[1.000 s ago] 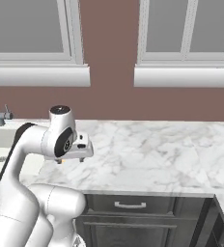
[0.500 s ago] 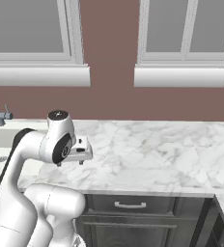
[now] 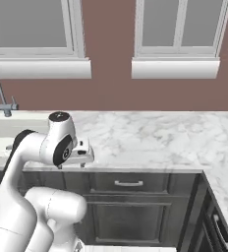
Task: Pick the cup and bowl from the counter and place them on the counter next to the sink.
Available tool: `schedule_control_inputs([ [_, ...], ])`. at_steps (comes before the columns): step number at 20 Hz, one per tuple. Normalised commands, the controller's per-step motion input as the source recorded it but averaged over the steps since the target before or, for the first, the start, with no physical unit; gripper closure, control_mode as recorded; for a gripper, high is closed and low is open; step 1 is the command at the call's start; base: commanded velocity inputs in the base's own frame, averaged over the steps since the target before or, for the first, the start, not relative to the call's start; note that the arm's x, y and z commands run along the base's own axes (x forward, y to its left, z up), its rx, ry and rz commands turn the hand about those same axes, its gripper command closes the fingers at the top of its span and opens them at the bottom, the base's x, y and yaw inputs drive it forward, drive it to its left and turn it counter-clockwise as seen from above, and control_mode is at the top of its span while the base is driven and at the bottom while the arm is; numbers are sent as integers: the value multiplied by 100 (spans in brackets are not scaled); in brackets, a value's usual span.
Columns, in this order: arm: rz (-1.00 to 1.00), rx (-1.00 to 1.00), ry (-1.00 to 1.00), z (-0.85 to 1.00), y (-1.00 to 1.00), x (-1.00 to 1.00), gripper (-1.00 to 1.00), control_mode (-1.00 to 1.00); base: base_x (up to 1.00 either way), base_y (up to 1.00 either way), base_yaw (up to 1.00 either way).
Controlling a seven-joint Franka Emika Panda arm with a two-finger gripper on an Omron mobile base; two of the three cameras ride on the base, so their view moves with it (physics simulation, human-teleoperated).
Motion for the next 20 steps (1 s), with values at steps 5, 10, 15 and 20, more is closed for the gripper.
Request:
schedule_control_inputs([
  [5, 0, 0, 0, 0, 0, 0, -100, 100, -93, -33, -5],
  [10, 0, 0, 0, 0, 0, 0, -100, 100, -25, -68, -51],
  [15, 0, 0, 0, 0, 0, 0, -100, 100, -8, -34, -72],
  [20, 0, 0, 0, 0, 0, 0, -100, 100, -51, -12, -67],
])
